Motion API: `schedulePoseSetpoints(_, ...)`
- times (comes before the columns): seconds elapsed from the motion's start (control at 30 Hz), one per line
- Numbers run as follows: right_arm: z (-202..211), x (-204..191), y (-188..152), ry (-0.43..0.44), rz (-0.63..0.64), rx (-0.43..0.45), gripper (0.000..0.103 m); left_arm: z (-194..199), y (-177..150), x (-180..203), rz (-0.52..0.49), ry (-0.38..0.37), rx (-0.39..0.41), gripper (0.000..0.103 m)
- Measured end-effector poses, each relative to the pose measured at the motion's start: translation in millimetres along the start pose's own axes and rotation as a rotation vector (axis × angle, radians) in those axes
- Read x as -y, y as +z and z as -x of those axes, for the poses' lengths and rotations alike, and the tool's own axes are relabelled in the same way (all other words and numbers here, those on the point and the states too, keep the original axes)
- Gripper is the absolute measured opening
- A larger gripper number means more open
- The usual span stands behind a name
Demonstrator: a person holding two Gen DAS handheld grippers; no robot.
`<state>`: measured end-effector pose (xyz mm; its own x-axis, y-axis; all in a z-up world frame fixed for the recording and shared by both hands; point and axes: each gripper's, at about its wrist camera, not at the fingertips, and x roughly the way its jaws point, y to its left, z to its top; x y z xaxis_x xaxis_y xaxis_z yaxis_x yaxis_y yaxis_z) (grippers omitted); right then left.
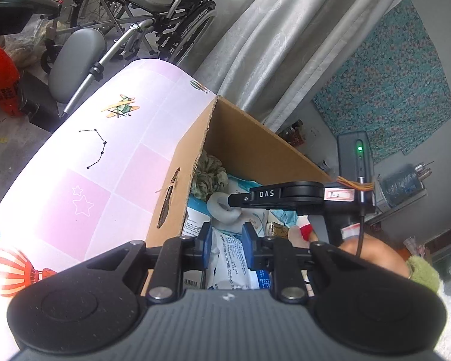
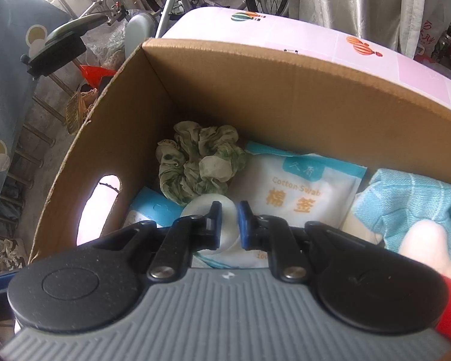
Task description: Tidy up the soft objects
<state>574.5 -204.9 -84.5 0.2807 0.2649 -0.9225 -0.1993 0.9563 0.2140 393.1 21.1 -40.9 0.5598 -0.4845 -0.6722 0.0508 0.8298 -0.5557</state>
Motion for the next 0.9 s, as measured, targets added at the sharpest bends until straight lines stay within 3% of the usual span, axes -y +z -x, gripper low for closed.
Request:
schedulePoseSetpoints(0.2,-8,10,-3,0.044,-0.102,-0.016,0.017,6,-4,4,-0.026,0.005,0.013,0.039)
schedulePoseSetpoints(0.27,7,13,-6,0.051,-0.116,0.008,0.024,13,-5,8,-0.042,0.012,0.025,0.044)
schedulePoseSetpoints(0.43,79,23,-31,0.122,-0.162,0.108,0.038,40,-12,30,-0.112,0.044,0.082,0.069)
schedulePoseSetpoints(0.53,135,25,-58,0.148,-0.167,0.189,0.053,60,-20,46,-0.159,0.070,0.113,0.085)
schedulePoseSetpoints(0.6,171,23,-81,0.140,-0.161,0.238,0.059,73,-28,57,-0.193,0.091,0.129,0.091)
schedulePoseSetpoints(0.7,219,19,-121,0.135,-0.156,0.320,0.077,91,-42,71,-0.240,0.119,0.151,0.102)
schedulePoseSetpoints(0.83,272,4,-181,0.054,-0.137,0.420,0.093,113,-59,87,-0.266,0.173,0.172,0.103)
schedulePoseSetpoints(0.9,289,-8,-217,-0.032,-0.116,0.478,0.102,122,-69,95,-0.287,0.200,0.177,0.103)
